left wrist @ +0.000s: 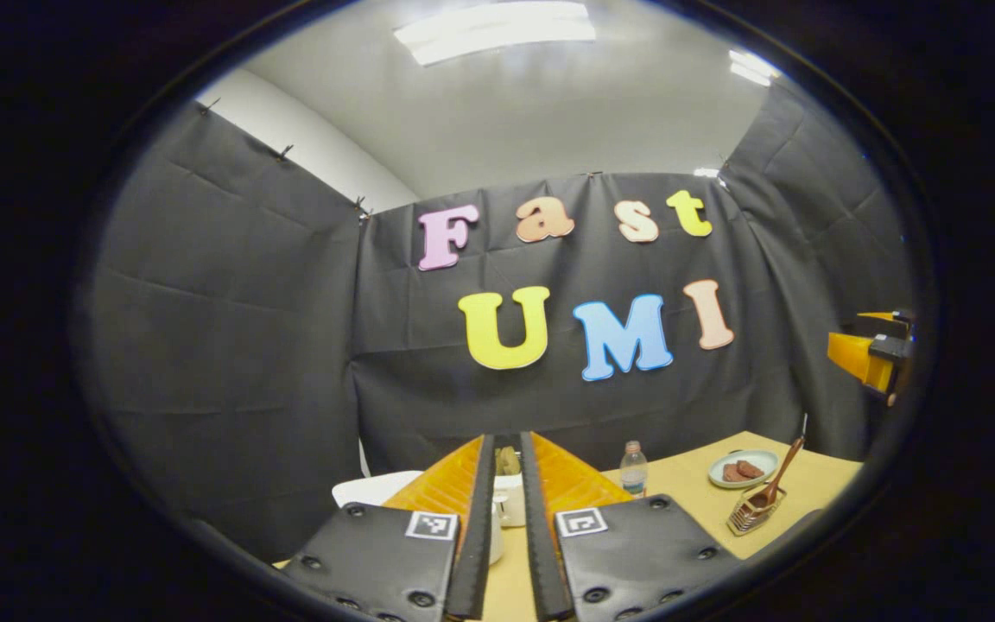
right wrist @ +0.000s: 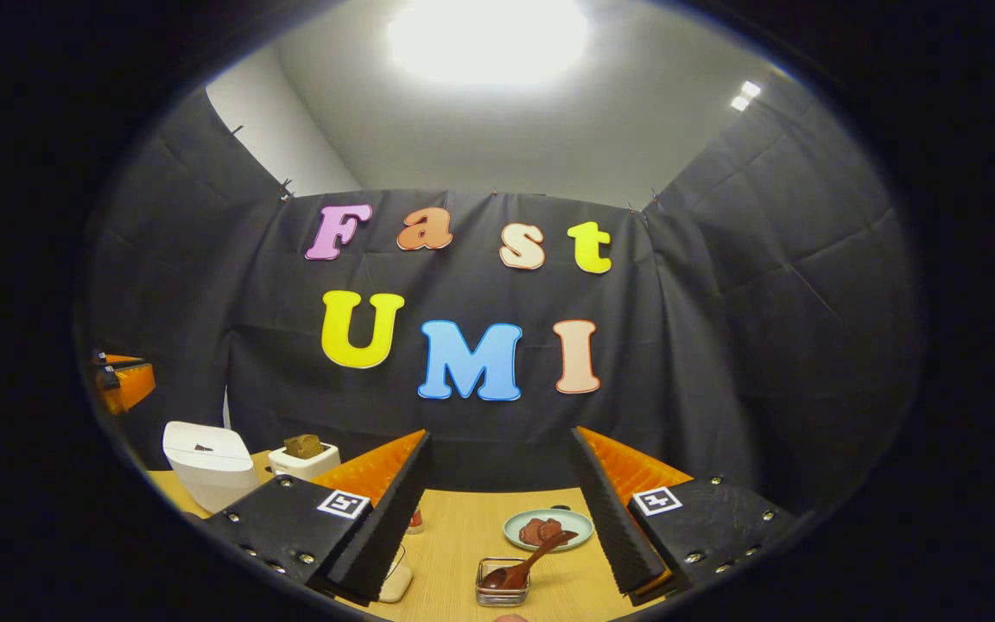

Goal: Close the left gripper, press the button to open the rice cooker; take a wooden spoon from the chopstick holder with the right hand, scoop a spoonful of rice and pour it into the rice cooker, then put the wooden spoon back into the chopstick holder.

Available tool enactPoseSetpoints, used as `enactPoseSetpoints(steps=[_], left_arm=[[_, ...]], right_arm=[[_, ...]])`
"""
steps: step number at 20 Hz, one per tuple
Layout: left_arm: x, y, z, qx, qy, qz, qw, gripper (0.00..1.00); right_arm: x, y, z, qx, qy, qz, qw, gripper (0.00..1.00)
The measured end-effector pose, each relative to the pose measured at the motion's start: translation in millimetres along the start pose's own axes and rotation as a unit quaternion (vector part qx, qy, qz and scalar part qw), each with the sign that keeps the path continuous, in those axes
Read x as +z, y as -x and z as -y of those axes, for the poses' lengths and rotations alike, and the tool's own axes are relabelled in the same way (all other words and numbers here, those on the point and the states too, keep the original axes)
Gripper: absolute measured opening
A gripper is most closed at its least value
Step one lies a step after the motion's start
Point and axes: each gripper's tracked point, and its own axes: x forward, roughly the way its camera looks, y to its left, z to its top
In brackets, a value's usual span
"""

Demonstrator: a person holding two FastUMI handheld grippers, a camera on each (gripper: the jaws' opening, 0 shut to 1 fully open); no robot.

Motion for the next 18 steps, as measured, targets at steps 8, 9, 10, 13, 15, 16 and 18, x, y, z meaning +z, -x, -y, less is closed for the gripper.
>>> enactPoseSetpoints(steps=[8,9,10,13,15,16,18], left_arm=[[-31,-23,-39,-0.008,0.028,-0.036,0.999,0.09],[-36,-29,-47,-0.009,0.031,-0.040,0.999,0.09],[-41,-36,-55,-0.008,0.031,-0.045,0.998,0.09],[-56,-58,-77,-0.006,0.020,-0.055,0.998,0.09],[-66,-73,-89,-0.007,0.016,-0.062,0.998,0.09],[-71,-81,-94,-0.008,0.014,-0.065,0.998,0.09],[-84,-99,-104,-0.008,0.018,-0.074,0.997,0.09]], right_arm=[[-7,6,-11,0.000,0.008,-0.012,1.000,0.95],[-9,7,-12,-0.002,0.009,-0.014,1.000,0.95],[-9,8,-12,-0.005,0.012,-0.015,1.000,0.95],[-14,12,-10,-0.019,0.019,-0.022,0.999,0.95],[-16,15,-9,-0.031,0.017,-0.028,0.999,0.95],[-17,17,-8,-0.038,0.018,-0.030,0.999,0.95],[-19,20,-7,-0.051,0.024,-0.034,0.998,0.95]])
